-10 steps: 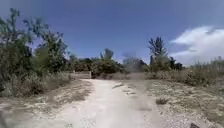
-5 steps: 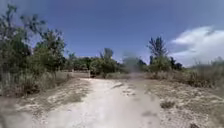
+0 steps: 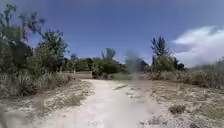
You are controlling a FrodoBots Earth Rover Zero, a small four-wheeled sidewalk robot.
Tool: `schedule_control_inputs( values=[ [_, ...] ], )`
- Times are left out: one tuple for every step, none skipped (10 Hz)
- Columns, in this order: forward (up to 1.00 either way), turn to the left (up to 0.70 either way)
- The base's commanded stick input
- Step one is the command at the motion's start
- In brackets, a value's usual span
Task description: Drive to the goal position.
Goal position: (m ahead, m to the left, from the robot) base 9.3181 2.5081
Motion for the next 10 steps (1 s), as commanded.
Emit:
schedule_control_inputs(
  values=[
    [0.45,0.02],
    [0.45,0.02],
    [0.45,0.02],
    [0.45,0.02],
    [0.45,0.02],
    [0.45,0.02],
    [0.45,0.02],
    [0.45,0.02],
    [0.45,0.02],
    [0.45,0.02]
  ],
)
